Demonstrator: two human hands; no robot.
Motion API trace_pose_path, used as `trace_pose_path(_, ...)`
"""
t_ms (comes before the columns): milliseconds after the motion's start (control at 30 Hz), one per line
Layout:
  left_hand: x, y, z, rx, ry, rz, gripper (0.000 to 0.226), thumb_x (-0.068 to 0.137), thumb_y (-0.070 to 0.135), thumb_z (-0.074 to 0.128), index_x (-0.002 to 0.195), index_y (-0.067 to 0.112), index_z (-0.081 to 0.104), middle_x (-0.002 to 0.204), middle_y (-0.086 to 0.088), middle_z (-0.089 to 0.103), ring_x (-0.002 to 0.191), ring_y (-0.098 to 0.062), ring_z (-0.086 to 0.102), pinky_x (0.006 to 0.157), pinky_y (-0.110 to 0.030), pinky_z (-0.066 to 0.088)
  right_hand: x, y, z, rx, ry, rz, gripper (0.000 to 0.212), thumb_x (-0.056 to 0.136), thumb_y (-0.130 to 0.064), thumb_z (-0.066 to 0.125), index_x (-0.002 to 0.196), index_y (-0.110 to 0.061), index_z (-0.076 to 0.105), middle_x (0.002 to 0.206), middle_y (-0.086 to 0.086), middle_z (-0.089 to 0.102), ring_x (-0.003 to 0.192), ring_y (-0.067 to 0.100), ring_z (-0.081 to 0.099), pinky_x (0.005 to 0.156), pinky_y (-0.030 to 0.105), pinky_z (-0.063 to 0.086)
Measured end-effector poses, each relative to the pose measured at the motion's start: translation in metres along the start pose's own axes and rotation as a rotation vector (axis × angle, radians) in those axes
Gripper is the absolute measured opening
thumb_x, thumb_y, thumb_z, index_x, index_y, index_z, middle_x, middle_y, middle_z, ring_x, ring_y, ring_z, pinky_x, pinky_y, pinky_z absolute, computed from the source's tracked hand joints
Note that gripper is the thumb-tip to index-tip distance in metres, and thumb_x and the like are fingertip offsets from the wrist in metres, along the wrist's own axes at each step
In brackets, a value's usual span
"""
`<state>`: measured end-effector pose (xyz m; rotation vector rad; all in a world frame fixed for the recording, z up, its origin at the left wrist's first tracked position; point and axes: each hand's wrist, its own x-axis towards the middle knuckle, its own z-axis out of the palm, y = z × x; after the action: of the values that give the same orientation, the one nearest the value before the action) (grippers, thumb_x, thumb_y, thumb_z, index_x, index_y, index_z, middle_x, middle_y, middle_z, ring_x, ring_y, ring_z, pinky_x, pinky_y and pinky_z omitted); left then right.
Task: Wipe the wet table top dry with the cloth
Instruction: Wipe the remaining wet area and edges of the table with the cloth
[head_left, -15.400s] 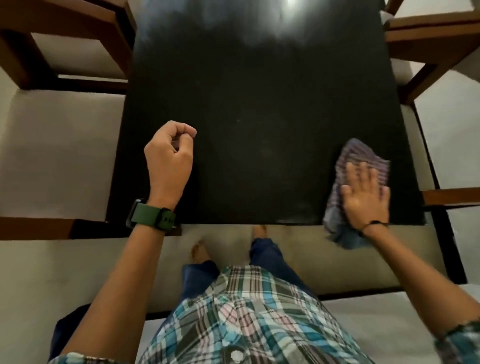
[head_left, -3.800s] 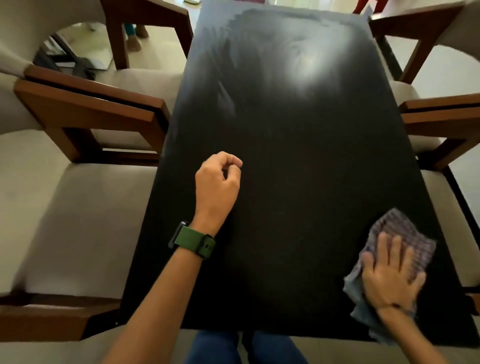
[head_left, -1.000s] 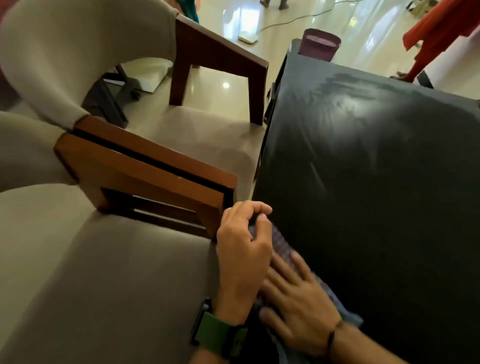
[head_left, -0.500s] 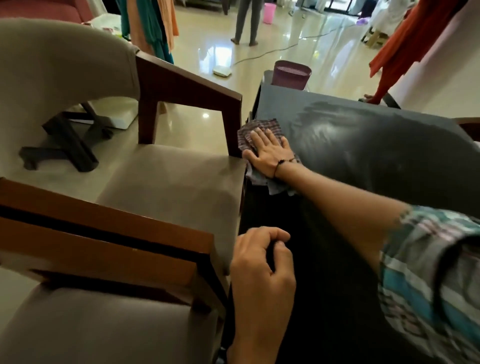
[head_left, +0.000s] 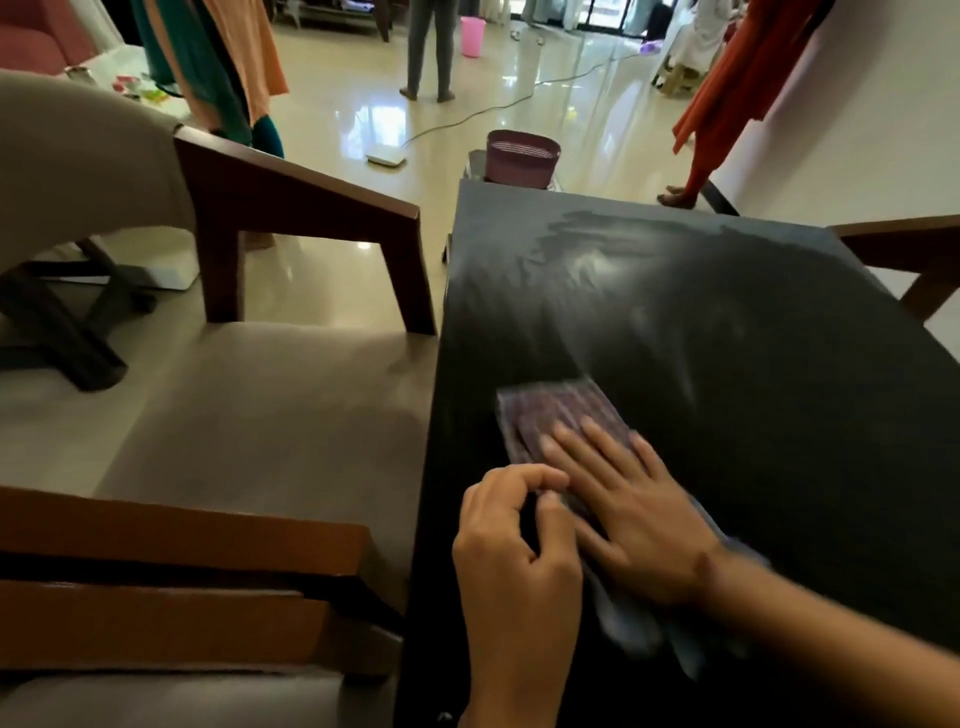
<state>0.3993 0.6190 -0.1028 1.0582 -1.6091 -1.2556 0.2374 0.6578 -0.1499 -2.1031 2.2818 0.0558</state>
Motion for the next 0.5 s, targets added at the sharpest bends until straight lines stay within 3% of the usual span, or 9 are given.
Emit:
trace_pose_path(133,0.014,-0.005,0.023,0.038,-0.024,-0.038,0.019,0.082,0.020,0.053,0.075,0.036,0.060,0.083,0.022,0.060,0.077,-0.002,0.057,0.065,-0.016,0.041,0.142,0.054,0.002,0.083,0.020,0.178,0.066,0.091,-0.063,0.021,0.148,-0.038,0.001,0.158,-0.013,-0.003,0.145,0.012,-0.006,0.114,0.048,-0.002)
trace_pose_path(267,0.028,0.006,0.053,0.038,-0.076,-0.026,0.017,0.084,0.020,0.051,0.079,0.033,0.061,0.080,0.015,0.061,0.076,-0.006,0.057,0.067,-0.022,0.044,0.205,0.090,-0.006,0.148,-0.051,0.306,0.066,0.093,-0.061,0.022,0.150,-0.032,0.003,0.159,-0.008,-0.002,0.145,0.018,-0.003,0.114,0.051,-0.003)
trace_pose_path(367,0.031,0.014,0.067,0.053,-0.058,0.044,0.016,0.083,0.017,0.052,0.083,0.030,0.063,0.083,0.010,0.063,0.079,-0.008,0.058,0.067,-0.020,0.042,0.161,0.084,-0.007,0.137,-0.066,0.267,0.067,0.093,-0.060,0.020,0.150,-0.030,0.003,0.159,-0.007,-0.003,0.145,0.017,-0.006,0.114,0.051,-0.004)
trace_pose_path(433,0.035,0.018,0.072,0.037,-0.052,0.072,0.017,0.084,0.013,0.053,0.083,0.027,0.063,0.085,0.006,0.065,0.082,-0.010,0.060,0.069,-0.020,0.043,0.074,0.078,0.002,0.094,-0.048,0.159,0.070,0.090,-0.064,0.014,0.150,-0.030,0.002,0.159,-0.007,-0.003,0.145,0.015,-0.009,0.115,0.051,0.000)
trace_pose_path(467,0.038,0.020,0.075,0.022,-0.048,0.077,0.017,0.084,0.012,0.053,0.082,0.025,0.063,0.084,0.004,0.065,0.079,-0.011,0.059,0.067,-0.020,0.043,0.024,0.072,0.007,0.046,0.004,0.094,0.070,0.089,-0.063,0.020,0.150,-0.033,0.007,0.158,-0.007,0.004,0.145,0.015,-0.005,0.114,0.049,0.004)
trace_pose_path(500,0.042,0.023,0.078,0.003,-0.043,0.078,0.017,0.085,0.011,0.053,0.083,0.025,0.063,0.083,0.002,0.064,0.074,-0.011,0.057,0.064,-0.020,0.041,-0.024,0.065,0.012,0.004,0.052,0.062,0.074,0.085,-0.076,0.020,0.148,-0.038,0.016,0.156,-0.007,0.020,0.145,0.014,0.006,0.113,0.045,0.011)
